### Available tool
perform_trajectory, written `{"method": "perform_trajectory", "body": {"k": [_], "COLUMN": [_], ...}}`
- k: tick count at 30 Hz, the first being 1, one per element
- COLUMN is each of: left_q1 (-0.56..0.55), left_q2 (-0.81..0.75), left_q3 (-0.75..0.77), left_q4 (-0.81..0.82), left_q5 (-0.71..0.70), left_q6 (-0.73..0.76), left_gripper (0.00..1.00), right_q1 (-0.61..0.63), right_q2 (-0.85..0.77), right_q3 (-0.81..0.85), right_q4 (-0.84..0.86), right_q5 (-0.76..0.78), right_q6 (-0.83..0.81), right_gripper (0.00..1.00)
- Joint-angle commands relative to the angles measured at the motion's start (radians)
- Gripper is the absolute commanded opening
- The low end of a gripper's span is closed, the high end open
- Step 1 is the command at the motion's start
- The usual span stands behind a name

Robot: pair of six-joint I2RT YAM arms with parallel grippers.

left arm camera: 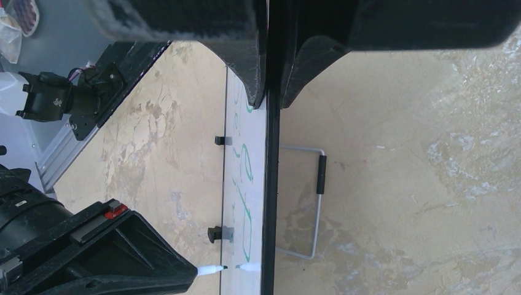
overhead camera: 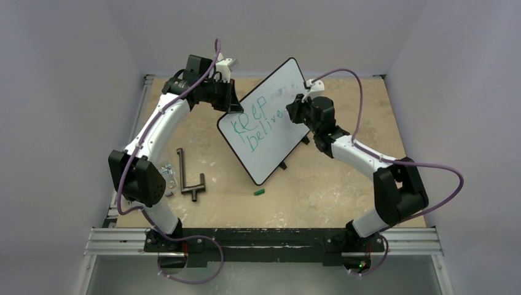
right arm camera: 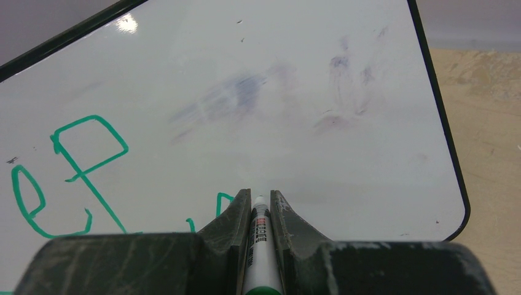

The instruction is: Write a sentence on the whiteboard

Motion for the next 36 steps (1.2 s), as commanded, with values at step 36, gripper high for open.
{"method": "perform_trajectory", "body": {"k": [36], "left_q1": [0.015], "left_q2": [-0.029], "left_q3": [-0.011], "left_q4": [-0.032], "left_q5": [-0.229], "left_q6": [0.104], "left_gripper": [0.00], "right_q1": [-0.036], "right_q2": [0.047], "right_q3": [0.043], "right_q4": [0.118], "right_q5": [-0.072], "right_q6": [0.084], "right_gripper": [0.00]}}
